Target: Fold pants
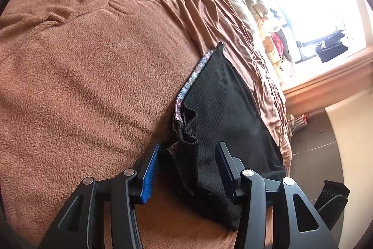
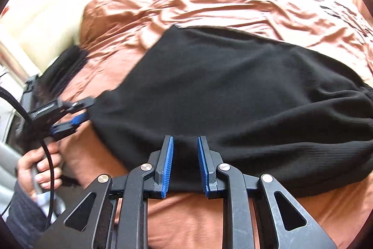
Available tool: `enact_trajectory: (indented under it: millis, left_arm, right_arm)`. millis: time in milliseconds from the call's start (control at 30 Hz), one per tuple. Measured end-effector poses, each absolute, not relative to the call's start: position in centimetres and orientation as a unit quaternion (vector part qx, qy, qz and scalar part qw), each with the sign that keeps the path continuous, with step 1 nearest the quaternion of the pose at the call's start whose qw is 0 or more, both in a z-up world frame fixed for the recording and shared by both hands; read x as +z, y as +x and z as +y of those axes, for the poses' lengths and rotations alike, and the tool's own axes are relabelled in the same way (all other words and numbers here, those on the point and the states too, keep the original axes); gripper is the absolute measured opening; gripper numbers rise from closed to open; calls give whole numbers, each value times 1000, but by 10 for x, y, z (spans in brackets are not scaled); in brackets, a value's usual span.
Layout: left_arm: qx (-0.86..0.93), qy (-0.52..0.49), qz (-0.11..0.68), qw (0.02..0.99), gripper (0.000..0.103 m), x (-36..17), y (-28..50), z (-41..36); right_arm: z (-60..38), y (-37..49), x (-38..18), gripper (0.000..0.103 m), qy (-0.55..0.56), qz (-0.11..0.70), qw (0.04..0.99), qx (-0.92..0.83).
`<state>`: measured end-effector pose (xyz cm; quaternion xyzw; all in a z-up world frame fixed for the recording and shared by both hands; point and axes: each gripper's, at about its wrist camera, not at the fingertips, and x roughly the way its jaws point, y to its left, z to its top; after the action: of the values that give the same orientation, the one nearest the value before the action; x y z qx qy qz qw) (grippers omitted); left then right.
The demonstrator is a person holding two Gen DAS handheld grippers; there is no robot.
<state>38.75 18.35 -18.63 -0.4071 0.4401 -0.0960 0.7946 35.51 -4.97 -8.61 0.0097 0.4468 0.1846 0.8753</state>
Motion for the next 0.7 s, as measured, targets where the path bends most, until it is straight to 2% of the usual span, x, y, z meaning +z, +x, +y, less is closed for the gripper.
enact_trajectory:
  millis: [233, 400, 533, 567, 633, 700]
  left_arm:
    - [-98, -402, 455, 788, 49, -195, 386, 178]
    - [-87, -400, 457, 790, 40, -197, 392, 179]
    - [-87, -398, 454, 793, 38, -198, 392, 175]
    - [-89, -400, 452, 792, 35, -198, 392, 175]
    - [-93, -405, 454, 788, 21, -200, 391, 175]
    - [-90, -404, 454, 789, 17, -200, 390, 173]
  right_arm:
    - [-56, 367, -96, 19, 26, 462, 875, 140]
    - [-60, 371, -120, 19, 41, 503, 856, 113]
    - [-55, 364, -120, 19, 27, 499, 859, 114]
    - [-54, 364, -119, 19, 26, 501, 857, 115]
    - [-52, 364, -117, 19, 24, 509, 852, 118]
    - [-54, 364, -113, 19, 23, 516, 847, 123]
